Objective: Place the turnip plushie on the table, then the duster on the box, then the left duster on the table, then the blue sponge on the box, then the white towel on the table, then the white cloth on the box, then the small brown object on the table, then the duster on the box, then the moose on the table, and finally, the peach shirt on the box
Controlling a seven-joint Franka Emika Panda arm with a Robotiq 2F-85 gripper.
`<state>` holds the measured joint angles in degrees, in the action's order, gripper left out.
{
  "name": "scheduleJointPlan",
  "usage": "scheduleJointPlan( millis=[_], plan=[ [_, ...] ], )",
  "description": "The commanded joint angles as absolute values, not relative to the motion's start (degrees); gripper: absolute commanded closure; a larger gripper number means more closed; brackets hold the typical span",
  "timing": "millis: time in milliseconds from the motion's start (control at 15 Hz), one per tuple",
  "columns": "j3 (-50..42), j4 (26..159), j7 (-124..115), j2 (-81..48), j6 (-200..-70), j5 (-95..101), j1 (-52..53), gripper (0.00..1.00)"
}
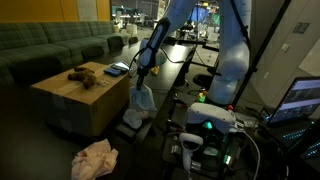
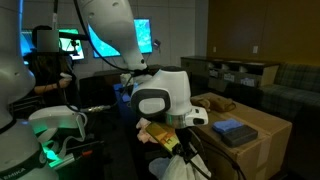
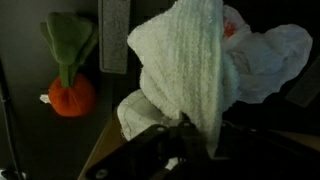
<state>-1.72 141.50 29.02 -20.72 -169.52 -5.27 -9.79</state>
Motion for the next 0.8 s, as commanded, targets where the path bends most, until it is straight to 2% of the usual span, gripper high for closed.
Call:
scheduleJointPlan(
  millis=[0,267,667,733],
  plan=[
    [-1.50,140.96,24.15,-24.63,-174.65,-0.50,-10.04,0.97],
    [-1.70,140.85,20.04,-28.00,-177.88,3.13,-9.08,0.97],
    [-6.93,139.61,14.30,-31.63,-180.06,6.10,-4.41,0.97],
    [-7.64,139.49,13.76,-31.73,-180.11,6.15,-3.78,0.78]
  ],
)
